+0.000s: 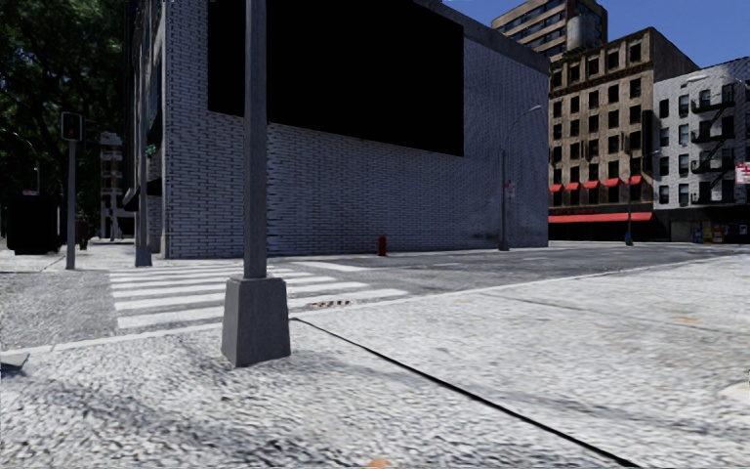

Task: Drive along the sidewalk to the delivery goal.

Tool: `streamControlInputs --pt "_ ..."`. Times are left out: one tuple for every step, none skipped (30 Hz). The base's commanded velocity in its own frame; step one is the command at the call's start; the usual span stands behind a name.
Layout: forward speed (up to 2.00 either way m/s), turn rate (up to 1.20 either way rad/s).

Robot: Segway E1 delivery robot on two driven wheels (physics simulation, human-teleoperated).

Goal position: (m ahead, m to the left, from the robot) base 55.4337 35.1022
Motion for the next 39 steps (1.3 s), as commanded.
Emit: streamControlInputs --pt "2.00 -0.81" --pt "2.00 -0.77" --pt "2.00 -0.77" --pt "2.00 -0.64" --pt "2.00 -0.17" --pt "2.00 0.00" --pt "2.00 0.00" --pt "2.00 0.00" --pt "2.00 0.00" --pt "2.00 0.00" --pt "2.00 0.00" --pt "2.00 0.00" --pt "2.00 0.00" --pt "2.00 0.00" --pt "2.00 0.00" --pt "2.00 0.00" --pt "2.00 0.00" --pt "2.00 0.00" --pt "2.00 0.00" --pt "2.00 0.02" --pt "2.00 0.19" --pt "2.00 0.19" --pt "2.00 0.35" --pt "2.00 0.41" --pt "2.00 0.41" --pt "2.00 0.43" --pt "2.00 0.46" --pt "2.00 0.48" --pt "2.00 0.48" --pt "2.00 0.51" --pt "2.00 0.52" --pt "2.00 0.52" --pt "2.00 0.52" --pt "2.00 0.53" --pt "2.00 0.53" --pt "2.00 0.53" --pt "2.00 0.53" --pt "2.00 0.53" --pt "2.00 0.53"
